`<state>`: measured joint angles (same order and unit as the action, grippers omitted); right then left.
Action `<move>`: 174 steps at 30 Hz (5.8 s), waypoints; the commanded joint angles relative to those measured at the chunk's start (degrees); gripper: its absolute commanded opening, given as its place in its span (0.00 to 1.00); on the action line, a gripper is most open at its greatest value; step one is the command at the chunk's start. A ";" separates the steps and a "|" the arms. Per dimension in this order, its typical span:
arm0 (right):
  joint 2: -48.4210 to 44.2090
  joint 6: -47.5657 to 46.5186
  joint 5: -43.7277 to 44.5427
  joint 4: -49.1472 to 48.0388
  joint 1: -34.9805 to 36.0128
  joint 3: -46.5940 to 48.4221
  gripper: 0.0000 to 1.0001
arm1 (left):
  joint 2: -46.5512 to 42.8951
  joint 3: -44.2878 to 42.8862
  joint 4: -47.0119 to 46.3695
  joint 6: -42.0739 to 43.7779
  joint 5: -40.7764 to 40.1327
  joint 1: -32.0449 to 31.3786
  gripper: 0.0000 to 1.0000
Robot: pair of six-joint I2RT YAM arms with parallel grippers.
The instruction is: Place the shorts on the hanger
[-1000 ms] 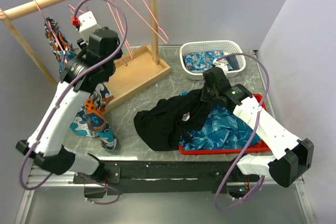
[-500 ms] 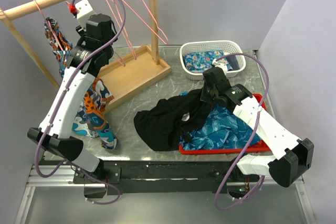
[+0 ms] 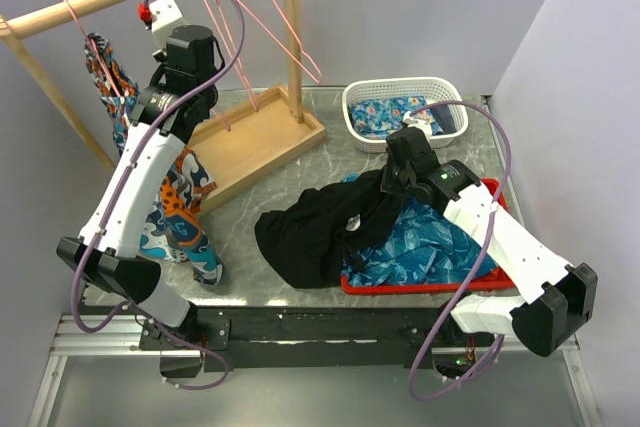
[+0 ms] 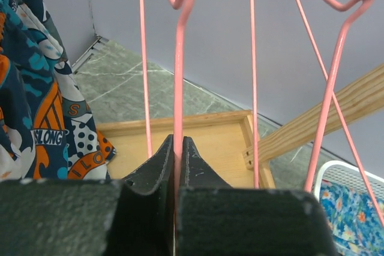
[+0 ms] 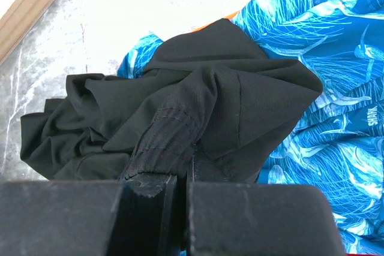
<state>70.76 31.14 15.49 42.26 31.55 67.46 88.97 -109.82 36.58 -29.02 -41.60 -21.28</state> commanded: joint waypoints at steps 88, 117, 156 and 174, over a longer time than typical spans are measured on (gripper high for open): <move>-1.33 0.42 13.34 4.94 1.41 1.70 0.00 | -40.72 39.59 7.11 9.68 53.29 -37.52 0.01; 0.08 0.15 4.37 3.70 16.00 11.46 0.16 | -35.62 62.34 -34.10 4.67 35.20 -43.84 0.01; -20.58 7.80 -25.07 6.08 -25.13 -5.94 0.80 | -26.13 68.77 -50.99 3.26 24.10 -51.41 0.01; -16.10 9.82 -13.82 5.02 -19.96 -0.41 0.82 | -23.93 69.57 -56.00 3.00 39.31 -51.41 0.01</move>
<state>54.54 36.97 -5.69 52.66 9.72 63.79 64.95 -40.12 -19.46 -26.63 -8.10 -72.34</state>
